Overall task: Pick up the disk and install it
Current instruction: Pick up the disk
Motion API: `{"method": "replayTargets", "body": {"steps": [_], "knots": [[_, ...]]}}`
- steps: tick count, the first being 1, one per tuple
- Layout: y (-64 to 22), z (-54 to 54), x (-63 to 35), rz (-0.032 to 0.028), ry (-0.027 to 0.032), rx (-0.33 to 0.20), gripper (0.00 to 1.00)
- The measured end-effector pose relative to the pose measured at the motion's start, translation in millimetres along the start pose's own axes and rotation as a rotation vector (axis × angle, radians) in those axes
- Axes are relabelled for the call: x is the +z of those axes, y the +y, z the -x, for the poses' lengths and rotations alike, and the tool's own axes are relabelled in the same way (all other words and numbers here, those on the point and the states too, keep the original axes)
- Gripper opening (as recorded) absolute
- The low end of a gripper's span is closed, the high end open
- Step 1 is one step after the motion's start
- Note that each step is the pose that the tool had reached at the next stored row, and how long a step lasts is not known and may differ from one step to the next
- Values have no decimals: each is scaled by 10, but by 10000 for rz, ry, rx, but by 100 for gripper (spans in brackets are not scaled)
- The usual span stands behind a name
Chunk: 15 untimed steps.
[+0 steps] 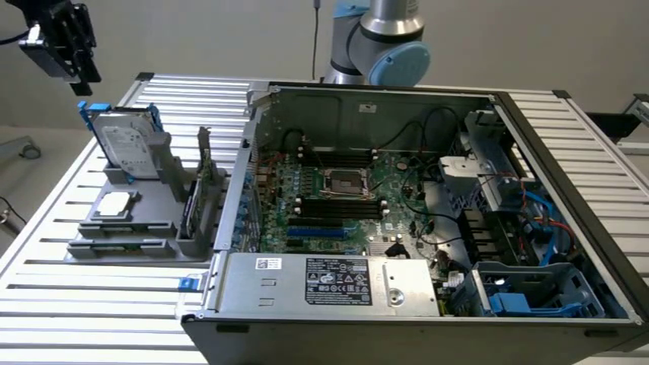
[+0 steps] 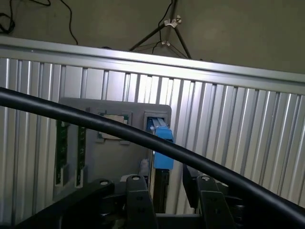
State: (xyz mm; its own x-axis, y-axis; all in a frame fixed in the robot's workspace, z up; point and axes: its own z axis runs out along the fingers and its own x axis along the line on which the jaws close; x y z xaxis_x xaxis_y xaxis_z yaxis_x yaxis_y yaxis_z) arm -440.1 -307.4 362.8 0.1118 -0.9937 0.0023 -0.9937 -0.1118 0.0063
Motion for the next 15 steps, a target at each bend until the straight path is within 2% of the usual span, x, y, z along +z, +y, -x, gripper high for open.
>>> {"method": "replayTargets", "body": {"steps": [1,2,3,15], "knots": [[0,0,14,1,0,0,48],[0,0,32,0,0,0,48],[0,0,50,0,0,0,54],[1,1,269,0,1,1,54]]}}
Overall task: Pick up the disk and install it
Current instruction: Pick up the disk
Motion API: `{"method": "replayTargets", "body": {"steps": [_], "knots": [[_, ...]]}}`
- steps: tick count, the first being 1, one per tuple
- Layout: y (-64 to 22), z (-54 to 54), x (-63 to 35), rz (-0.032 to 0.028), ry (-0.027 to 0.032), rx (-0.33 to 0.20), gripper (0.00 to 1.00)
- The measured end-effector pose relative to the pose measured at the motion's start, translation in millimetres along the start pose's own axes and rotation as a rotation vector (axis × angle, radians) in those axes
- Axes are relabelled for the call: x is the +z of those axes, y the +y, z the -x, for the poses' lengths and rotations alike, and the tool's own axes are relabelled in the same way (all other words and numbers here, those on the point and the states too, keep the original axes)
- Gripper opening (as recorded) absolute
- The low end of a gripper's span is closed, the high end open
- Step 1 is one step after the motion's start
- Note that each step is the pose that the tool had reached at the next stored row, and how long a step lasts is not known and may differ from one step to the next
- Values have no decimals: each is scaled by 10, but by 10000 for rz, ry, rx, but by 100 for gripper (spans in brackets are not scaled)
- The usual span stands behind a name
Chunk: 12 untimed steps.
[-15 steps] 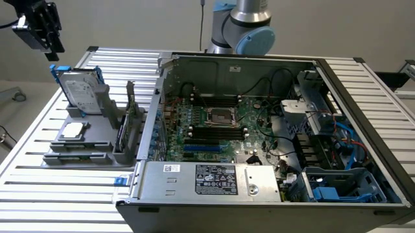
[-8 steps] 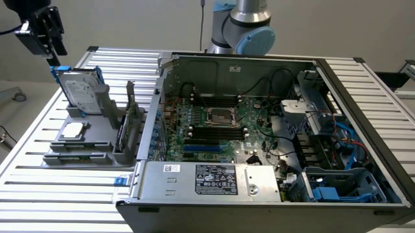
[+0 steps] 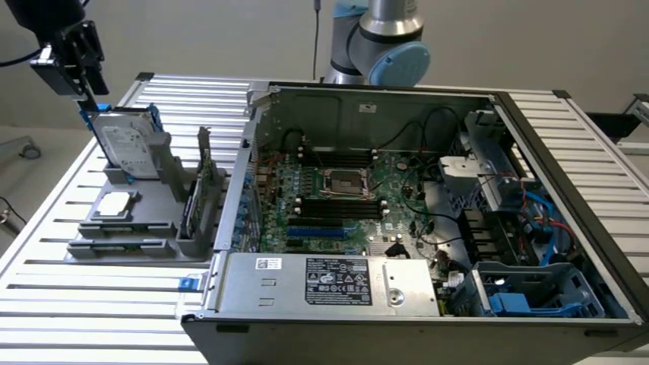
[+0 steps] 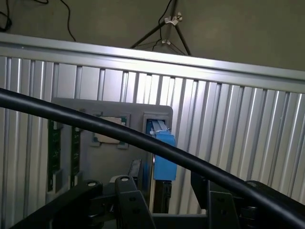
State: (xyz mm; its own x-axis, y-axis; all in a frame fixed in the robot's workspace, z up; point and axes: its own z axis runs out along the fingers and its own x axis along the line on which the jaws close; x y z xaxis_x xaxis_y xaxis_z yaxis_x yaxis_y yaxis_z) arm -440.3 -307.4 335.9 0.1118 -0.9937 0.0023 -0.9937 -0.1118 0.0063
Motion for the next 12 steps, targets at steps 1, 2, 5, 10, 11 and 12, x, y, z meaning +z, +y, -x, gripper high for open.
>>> {"method": "replayTargets", "body": {"steps": [1,2,5,10,11,12], "knots": [[0,0,18,1,0,0,54],[0,0,37,-1,0,0,54],[1,0,90,2,1,0,54],[3,-1,181,2,5,-1,54],[4,0,199,3,6,0,54],[4,0,218,1,6,0,54]]}}
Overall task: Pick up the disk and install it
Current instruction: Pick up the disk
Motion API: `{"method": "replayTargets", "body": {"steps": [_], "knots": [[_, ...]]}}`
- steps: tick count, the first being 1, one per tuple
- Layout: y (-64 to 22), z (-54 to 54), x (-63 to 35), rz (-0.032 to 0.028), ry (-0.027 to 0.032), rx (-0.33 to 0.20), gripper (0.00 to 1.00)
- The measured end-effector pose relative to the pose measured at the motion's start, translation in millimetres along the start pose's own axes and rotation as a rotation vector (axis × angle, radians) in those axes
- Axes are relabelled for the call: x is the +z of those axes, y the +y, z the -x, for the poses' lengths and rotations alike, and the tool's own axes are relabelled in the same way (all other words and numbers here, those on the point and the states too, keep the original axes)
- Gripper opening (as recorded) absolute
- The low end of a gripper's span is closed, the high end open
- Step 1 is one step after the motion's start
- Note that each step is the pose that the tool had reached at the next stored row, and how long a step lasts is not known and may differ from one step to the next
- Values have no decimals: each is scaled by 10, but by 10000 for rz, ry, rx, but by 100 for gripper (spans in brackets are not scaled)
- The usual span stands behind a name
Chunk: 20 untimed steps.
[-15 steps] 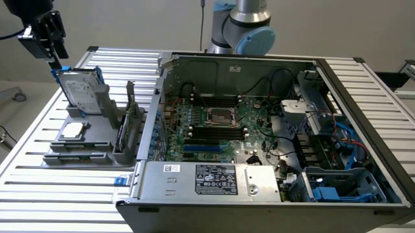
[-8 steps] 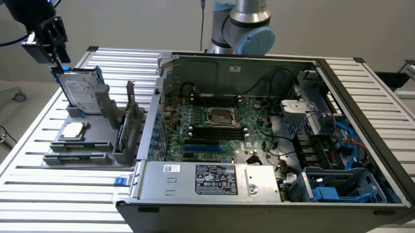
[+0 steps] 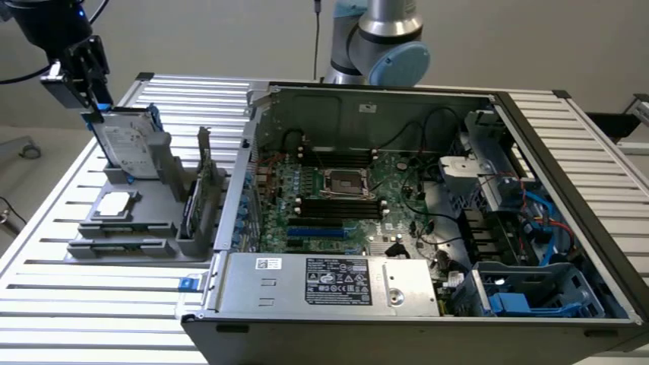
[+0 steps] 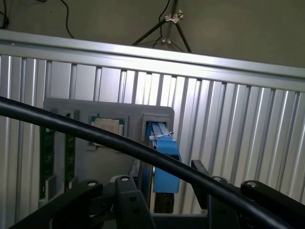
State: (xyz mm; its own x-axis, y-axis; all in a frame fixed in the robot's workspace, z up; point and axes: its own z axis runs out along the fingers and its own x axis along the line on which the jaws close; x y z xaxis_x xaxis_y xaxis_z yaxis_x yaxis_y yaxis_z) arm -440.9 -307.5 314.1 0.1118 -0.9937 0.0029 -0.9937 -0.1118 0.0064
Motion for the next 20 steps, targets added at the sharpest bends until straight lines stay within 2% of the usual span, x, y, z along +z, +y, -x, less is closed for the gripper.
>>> {"method": "replayTargets", "body": {"steps": [7,14,20], "knots": [[7,1,128,1,16,0,54],[36,5,252,10,91,1,54],[38,5,285,10,94,1,54]]}}
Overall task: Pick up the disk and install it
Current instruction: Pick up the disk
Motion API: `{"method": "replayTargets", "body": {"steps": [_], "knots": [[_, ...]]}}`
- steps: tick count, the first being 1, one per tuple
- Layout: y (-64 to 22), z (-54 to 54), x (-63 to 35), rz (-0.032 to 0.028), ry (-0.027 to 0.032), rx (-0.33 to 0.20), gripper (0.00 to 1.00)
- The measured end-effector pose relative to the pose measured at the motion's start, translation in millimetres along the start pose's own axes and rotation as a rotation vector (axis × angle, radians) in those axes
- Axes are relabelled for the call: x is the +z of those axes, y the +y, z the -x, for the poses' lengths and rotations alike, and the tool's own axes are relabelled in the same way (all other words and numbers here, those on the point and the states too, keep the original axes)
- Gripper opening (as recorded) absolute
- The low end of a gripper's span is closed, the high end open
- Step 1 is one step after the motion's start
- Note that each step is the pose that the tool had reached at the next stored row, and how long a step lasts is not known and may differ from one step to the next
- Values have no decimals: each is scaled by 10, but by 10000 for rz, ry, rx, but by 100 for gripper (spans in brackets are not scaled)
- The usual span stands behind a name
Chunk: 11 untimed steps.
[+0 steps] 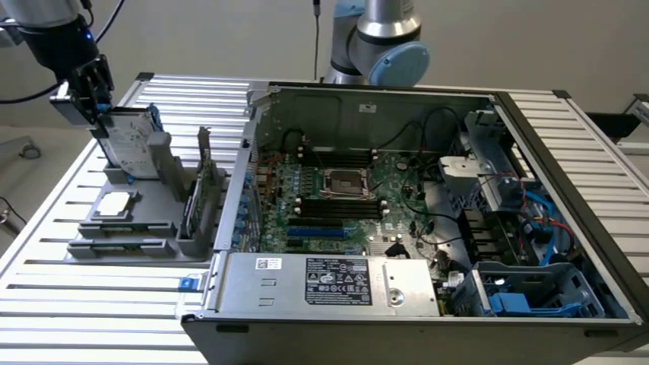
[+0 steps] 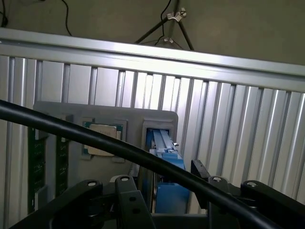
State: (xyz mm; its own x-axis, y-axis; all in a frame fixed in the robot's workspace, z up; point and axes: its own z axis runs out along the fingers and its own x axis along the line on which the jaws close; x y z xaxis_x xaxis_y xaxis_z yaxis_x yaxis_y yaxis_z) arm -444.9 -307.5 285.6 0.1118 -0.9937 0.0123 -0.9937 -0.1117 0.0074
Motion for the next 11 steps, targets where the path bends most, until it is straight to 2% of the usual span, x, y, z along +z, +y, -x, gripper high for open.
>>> {"method": "replayTargets", "body": {"steps": [11], "knots": [[0,5,33,16,-2,133,54]]}}
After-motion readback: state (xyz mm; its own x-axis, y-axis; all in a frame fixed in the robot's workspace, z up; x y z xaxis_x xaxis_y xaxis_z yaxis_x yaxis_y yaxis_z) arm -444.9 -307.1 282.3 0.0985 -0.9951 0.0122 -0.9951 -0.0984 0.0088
